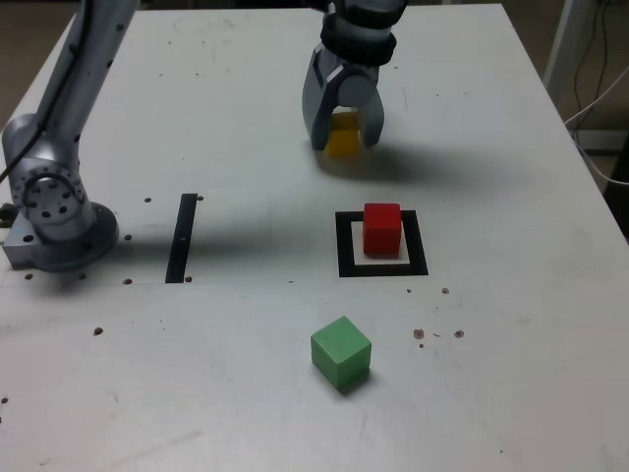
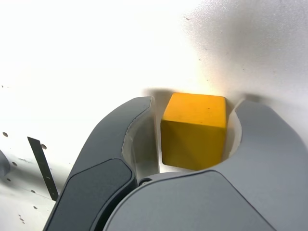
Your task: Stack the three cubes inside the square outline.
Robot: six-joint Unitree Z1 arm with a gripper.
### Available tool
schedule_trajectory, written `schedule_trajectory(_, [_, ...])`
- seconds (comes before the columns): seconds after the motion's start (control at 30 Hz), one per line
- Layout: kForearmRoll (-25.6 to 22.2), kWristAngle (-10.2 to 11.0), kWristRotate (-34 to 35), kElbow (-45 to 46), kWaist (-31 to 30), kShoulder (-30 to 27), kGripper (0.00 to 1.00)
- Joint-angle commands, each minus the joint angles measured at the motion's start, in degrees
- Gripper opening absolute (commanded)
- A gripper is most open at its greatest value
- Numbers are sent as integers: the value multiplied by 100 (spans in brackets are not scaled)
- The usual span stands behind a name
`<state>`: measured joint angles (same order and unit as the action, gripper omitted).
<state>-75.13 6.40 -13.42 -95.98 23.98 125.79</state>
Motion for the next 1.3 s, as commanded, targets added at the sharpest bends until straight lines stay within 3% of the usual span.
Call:
schedule_trajectory(0.0, [-27,-7,-15,-27,11,-25,24])
schedule_trajectory(0.5, [-185,-74,-37,44,-283,-504,22])
schedule_trajectory(0.9, [-506,-314,206,167,-1145,-1232,22])
schedule_trajectory(1.27, [-625,-445,747,81,-2204,-1356,22])
